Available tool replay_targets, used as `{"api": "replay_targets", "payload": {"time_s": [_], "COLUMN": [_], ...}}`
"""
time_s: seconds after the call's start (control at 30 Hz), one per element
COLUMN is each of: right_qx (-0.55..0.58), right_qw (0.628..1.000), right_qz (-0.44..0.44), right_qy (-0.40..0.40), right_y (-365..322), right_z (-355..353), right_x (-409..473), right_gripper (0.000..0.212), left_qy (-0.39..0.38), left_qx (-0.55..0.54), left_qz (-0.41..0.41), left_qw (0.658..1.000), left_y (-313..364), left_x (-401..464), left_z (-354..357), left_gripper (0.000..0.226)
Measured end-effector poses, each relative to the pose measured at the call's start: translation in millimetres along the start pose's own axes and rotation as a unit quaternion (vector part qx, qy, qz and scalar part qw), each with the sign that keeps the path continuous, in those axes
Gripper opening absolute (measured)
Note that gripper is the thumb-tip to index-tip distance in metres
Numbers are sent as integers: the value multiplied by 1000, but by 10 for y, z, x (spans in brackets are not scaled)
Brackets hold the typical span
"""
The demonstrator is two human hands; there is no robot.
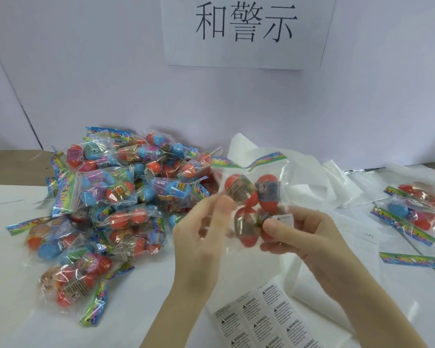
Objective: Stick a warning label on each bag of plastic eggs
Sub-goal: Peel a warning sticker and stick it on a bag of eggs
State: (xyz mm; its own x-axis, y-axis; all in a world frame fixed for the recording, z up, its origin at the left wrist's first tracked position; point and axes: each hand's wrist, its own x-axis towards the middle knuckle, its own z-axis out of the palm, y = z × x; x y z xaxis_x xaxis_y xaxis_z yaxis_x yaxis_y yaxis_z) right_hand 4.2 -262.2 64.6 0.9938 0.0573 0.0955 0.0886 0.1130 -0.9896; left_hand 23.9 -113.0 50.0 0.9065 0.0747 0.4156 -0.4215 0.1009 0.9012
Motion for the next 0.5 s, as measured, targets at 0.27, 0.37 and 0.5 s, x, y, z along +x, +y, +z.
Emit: {"api": "replay_targets", "payload": {"time_s": [0.27, 0.37, 0.5], "right_qx": [151, -1, -268], "right_qw": [971, 987, 935], "right_qz": [-109, -150, -230], "right_qy": [152, 63, -9], "right_y": [28, 109, 151], "right_z": [-88, 17, -15], "right_x": [51, 9, -36], "right_gripper": [82, 93, 75], "left_qy": [188, 196, 159], "left_qx": [17, 236, 561], "left_qz": [-55, -24, -112], "left_qw": [981, 951, 805], "left_y": [-78, -189, -353], "left_x": [112, 150, 228], "left_z": [-87, -203, -411], "left_gripper": [35, 11, 62]}}
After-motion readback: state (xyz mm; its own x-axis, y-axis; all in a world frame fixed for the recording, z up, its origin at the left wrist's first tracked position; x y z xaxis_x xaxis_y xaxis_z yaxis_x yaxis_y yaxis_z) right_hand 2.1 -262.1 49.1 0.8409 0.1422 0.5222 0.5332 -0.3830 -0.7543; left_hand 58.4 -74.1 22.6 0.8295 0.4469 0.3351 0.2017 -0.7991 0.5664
